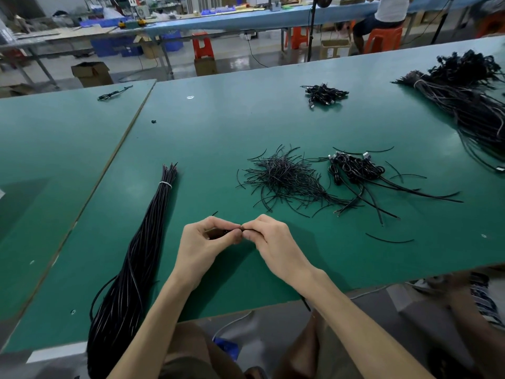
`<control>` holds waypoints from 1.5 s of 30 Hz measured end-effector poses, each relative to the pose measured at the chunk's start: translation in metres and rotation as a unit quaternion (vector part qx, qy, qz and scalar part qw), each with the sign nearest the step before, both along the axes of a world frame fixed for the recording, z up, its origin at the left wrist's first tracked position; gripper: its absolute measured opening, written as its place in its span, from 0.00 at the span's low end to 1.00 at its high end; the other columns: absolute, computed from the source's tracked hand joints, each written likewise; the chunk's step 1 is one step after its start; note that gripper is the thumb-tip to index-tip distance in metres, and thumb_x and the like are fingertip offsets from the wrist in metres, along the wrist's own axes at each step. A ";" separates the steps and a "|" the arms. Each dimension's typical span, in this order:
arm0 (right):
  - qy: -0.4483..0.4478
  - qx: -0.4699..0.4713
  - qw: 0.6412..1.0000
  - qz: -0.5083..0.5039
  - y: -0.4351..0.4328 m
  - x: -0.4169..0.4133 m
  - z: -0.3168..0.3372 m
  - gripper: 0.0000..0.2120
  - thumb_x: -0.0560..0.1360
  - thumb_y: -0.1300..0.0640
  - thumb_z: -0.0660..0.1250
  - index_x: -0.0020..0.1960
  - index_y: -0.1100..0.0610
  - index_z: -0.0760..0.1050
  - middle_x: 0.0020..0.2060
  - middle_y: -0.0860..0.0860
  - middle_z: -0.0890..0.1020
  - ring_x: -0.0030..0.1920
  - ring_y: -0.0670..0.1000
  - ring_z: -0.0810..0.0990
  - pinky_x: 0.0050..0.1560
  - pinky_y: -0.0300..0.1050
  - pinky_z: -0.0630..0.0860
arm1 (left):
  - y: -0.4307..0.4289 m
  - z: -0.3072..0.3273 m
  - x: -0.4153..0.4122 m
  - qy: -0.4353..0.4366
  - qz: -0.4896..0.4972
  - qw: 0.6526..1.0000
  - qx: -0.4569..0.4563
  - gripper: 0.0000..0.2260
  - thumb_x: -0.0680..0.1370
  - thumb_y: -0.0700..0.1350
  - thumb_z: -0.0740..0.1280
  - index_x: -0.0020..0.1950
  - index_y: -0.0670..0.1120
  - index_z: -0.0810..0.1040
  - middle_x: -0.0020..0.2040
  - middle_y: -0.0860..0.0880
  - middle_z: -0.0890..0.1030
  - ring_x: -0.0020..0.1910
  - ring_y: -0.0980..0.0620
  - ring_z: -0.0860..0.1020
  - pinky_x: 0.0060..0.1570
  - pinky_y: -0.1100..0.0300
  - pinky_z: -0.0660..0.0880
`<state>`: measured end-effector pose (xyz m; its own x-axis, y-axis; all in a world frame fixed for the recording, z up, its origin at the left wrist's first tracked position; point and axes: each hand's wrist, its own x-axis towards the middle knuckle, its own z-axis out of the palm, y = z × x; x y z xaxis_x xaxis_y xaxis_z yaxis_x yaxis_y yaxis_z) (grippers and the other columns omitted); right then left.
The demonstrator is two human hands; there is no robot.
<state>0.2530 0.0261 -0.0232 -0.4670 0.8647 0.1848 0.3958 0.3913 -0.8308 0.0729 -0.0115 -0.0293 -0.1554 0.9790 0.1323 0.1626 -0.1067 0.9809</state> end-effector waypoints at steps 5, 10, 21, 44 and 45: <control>0.046 -0.045 0.997 -0.031 0.005 0.002 -0.002 0.09 0.83 0.59 0.65 0.55 0.55 0.85 0.32 0.47 0.78 0.37 0.46 0.77 0.45 0.38 0.76 | 0.000 0.003 0.003 0.052 0.016 0.998 0.024 0.05 0.73 0.37 0.78 0.46 0.46 0.87 0.42 0.47 0.88 0.43 0.47 0.87 0.48 0.58 0.82; 0.129 -0.105 0.985 -0.046 0.008 0.006 -0.001 0.08 0.82 0.60 0.68 0.56 0.58 0.85 0.35 0.49 0.85 0.32 0.43 0.77 0.38 0.37 0.75 | 0.011 0.017 0.007 0.158 0.015 0.986 0.045 0.06 0.73 0.38 0.79 0.44 0.47 0.85 0.43 0.50 0.86 0.43 0.51 0.85 0.48 0.59 0.81; 0.113 -0.070 0.988 -0.076 0.009 0.007 -0.001 0.11 0.80 0.63 0.70 0.60 0.56 0.85 0.41 0.51 0.79 0.38 0.46 0.77 0.41 0.39 0.76 | 0.036 0.039 0.017 0.449 -0.088 0.889 -0.036 0.11 0.79 0.39 0.72 0.47 0.51 0.71 0.50 0.52 0.75 0.49 0.48 0.78 0.53 0.46 0.77; 0.102 0.004 0.984 -0.144 0.007 0.006 0.001 0.13 0.81 0.62 0.69 0.65 0.57 0.82 0.42 0.43 0.79 0.36 0.35 0.76 0.44 0.29 0.72 | 0.030 0.006 0.024 0.533 -0.057 0.830 0.154 0.07 0.85 0.42 0.63 0.55 0.41 0.80 0.43 0.48 0.77 0.42 0.45 0.73 0.48 0.52 0.73; 0.098 0.000 0.985 -0.141 0.008 0.006 0.001 0.13 0.81 0.62 0.68 0.64 0.56 0.83 0.43 0.43 0.80 0.36 0.35 0.77 0.44 0.29 0.72 | 0.030 0.005 0.025 0.534 -0.056 0.830 0.153 0.06 0.84 0.41 0.63 0.54 0.41 0.79 0.43 0.48 0.77 0.42 0.45 0.74 0.48 0.53 0.73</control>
